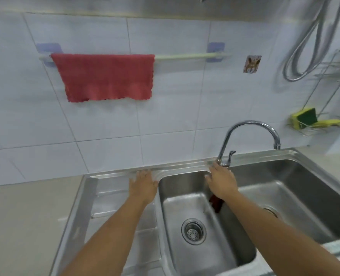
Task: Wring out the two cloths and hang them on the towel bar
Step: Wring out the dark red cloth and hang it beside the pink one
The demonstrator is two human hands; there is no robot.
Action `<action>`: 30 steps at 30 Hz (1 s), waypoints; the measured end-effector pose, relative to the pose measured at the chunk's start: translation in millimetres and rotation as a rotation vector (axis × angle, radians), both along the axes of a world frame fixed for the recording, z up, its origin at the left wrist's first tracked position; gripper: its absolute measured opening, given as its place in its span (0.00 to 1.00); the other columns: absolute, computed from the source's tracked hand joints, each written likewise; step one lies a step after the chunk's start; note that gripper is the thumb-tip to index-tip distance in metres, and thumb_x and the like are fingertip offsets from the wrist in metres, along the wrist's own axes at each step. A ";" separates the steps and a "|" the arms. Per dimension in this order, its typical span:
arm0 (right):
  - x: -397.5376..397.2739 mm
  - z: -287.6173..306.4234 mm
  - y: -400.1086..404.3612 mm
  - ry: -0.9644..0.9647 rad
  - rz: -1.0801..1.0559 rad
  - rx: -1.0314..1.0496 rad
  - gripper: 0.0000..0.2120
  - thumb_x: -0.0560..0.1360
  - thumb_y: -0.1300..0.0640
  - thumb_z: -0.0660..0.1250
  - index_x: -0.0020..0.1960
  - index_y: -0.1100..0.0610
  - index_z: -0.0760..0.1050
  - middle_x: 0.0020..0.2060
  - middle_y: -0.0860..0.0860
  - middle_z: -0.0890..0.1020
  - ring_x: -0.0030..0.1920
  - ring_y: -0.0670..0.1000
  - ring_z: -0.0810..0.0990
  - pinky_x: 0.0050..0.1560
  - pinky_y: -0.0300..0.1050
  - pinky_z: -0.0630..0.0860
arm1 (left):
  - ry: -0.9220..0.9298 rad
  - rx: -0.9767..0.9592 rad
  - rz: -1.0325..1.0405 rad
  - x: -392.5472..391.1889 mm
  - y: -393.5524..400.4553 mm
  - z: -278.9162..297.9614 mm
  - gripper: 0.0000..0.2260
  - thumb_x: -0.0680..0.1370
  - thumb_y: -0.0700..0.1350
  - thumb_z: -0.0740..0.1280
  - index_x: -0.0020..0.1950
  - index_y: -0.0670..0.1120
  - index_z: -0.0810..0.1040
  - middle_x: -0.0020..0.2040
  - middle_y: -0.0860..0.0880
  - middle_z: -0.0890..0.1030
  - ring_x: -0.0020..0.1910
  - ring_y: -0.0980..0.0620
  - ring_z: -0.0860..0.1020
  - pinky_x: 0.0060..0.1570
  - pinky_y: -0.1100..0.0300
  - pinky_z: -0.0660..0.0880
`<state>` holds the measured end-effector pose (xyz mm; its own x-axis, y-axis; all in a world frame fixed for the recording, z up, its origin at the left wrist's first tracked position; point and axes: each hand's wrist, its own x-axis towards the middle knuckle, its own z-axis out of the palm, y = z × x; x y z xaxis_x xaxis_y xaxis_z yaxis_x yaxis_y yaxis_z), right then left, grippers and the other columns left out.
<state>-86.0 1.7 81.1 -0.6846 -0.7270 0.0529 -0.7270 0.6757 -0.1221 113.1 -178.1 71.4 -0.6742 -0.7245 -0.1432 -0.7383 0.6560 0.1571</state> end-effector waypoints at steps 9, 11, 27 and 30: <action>-25.6 -51.5 79.7 -0.151 -0.127 0.102 0.23 0.79 0.50 0.57 0.73 0.54 0.65 0.75 0.53 0.63 0.72 0.58 0.65 0.72 0.55 0.62 | -0.092 0.158 -0.096 -31.2 76.0 -61.4 0.27 0.82 0.56 0.48 0.79 0.46 0.50 0.80 0.44 0.49 0.78 0.44 0.52 0.74 0.42 0.53; -34.7 -59.9 88.1 -0.172 -0.122 0.133 0.24 0.78 0.50 0.57 0.73 0.53 0.64 0.76 0.53 0.63 0.72 0.59 0.65 0.71 0.55 0.63 | -0.094 0.173 -0.114 -44.0 87.4 -68.1 0.28 0.82 0.56 0.49 0.79 0.46 0.50 0.80 0.43 0.49 0.78 0.43 0.53 0.74 0.42 0.53; -141.8 -106.9 69.6 -0.309 0.026 0.081 0.22 0.77 0.57 0.60 0.70 0.56 0.65 0.66 0.57 0.73 0.65 0.60 0.71 0.63 0.54 0.69 | -0.002 0.316 -0.141 -199.3 155.0 -98.7 0.28 0.82 0.51 0.56 0.79 0.45 0.52 0.79 0.44 0.55 0.77 0.46 0.55 0.74 0.44 0.52; -155.1 -118.7 62.8 -0.373 0.035 -0.014 0.18 0.76 0.60 0.61 0.65 0.59 0.67 0.58 0.60 0.77 0.59 0.62 0.75 0.56 0.54 0.72 | 0.071 0.332 -0.131 -223.3 161.6 -108.3 0.28 0.82 0.51 0.57 0.78 0.45 0.53 0.79 0.44 0.57 0.77 0.46 0.58 0.73 0.45 0.55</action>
